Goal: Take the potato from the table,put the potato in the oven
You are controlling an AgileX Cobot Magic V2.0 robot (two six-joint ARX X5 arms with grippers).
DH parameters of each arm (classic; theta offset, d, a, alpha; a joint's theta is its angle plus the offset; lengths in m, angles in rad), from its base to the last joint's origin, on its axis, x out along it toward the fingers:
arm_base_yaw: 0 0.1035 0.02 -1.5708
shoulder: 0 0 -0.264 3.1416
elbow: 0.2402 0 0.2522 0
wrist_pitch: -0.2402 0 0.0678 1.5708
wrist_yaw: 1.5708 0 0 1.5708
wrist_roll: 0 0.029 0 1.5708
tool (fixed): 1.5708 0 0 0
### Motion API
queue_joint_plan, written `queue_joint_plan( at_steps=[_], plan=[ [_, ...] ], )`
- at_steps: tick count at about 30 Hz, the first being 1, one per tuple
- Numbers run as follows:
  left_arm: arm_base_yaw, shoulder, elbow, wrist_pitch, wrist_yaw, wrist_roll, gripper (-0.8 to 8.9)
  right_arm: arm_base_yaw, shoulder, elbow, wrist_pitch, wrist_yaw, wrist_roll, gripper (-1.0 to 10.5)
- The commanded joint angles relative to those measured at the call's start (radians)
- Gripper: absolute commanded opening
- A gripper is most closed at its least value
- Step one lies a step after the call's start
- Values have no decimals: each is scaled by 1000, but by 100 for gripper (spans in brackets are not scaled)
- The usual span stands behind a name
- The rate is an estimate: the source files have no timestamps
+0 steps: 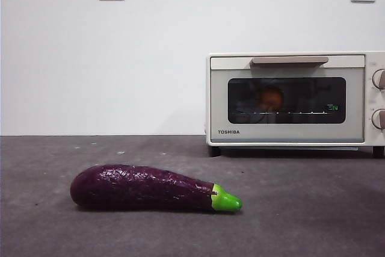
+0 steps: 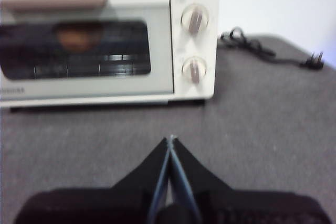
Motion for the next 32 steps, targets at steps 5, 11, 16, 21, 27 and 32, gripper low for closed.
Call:
queue_joint_plan(
  at_steps=[5, 11, 16, 21, 27, 32],
  plan=[
    [2, 14, -9, 6, 0, -10, -4, 0, -3, -10, -59, 0, -9, 1],
    [2, 15, -9, 7, 0, -10, -4, 0, -2, -10, -63, 0, -8, 1],
    [2, 15, -9, 7, 0, -10, -4, 0, -2, -10, -57, 11, -9, 1],
    [2, 15, -9, 6, 0, -10, -4, 0, -2, -10, -57, 11, -9, 1],
    [2, 15, -9, 6, 0, -10, -4, 0, -2, -10, -57, 11, -9, 1],
    [2, 15, -9, 6, 0, -10, -4, 0, -2, -10, -57, 11, -9, 1]
  ],
)
